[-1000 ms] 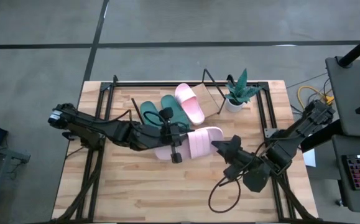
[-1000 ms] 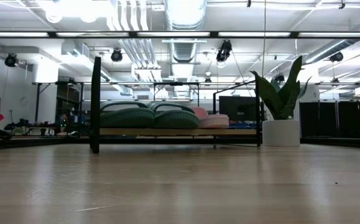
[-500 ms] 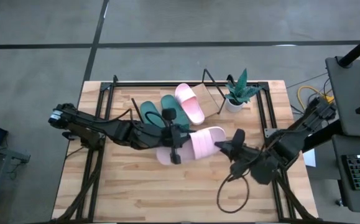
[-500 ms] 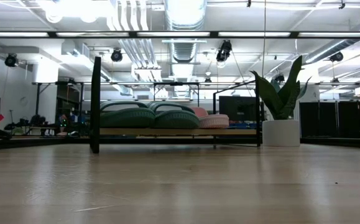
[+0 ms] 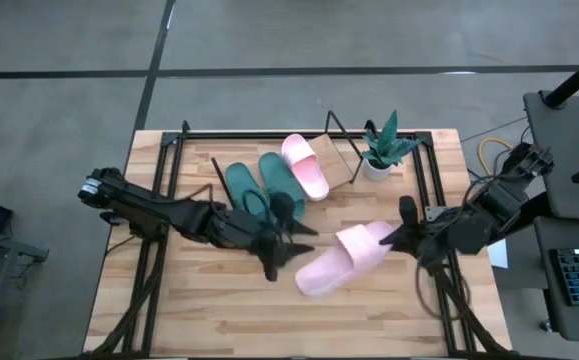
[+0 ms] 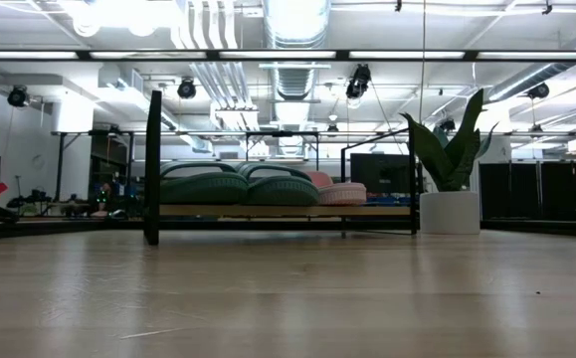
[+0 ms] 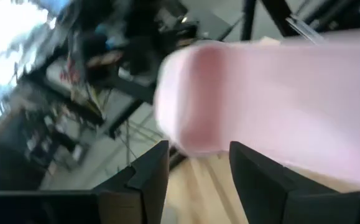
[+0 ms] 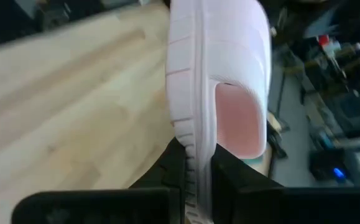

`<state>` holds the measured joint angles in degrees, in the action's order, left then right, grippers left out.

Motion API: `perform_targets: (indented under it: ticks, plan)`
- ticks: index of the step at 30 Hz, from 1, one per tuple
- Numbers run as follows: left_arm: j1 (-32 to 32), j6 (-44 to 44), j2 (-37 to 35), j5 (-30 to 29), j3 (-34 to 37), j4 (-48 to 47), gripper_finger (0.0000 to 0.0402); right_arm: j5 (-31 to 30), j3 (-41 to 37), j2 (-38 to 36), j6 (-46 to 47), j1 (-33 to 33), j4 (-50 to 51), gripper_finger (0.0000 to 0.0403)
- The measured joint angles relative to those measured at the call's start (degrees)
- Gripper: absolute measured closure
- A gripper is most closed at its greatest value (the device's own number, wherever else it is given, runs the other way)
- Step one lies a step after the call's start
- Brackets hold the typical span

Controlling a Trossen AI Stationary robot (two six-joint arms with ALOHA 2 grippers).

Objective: Pick and place slides into the shelf
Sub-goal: Put the pink slide on the shelf

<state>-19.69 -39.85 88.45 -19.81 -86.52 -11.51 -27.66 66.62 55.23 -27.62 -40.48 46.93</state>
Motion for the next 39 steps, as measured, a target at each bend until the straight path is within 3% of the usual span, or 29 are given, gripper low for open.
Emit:
perform_targets:
  ticks: [4,9,21,25,39]
  plan:
    - [0.0,-8.6,2.8,0.0,0.8,7.3,0.0247,3.1,-5.0,-5.1,-2.2,0.1,-5.8,0.0377]
    - [0.1,-11.9,4.2,-0.1,0.8,14.1,0.0247,3.7,-9.8,-8.5,-2.6,0.0,-5.9,0.0377]
    - [1.4,-5.4,6.7,0.3,2.1,13.1,0.0247,2.2,-16.6,-7.5,-8.4,0.0,-6.6,0.0379]
    - [1.7,-5.7,9.6,0.3,1.5,13.9,0.0247,-1.0,-17.0,-6.1,-9.9,0.2,-7.4,0.0379]
    - [2.6,-5.4,13.2,2.1,-0.1,13.5,0.0247,-0.9,-16.4,-4.9,-9.9,0.3,-7.4,0.0379]
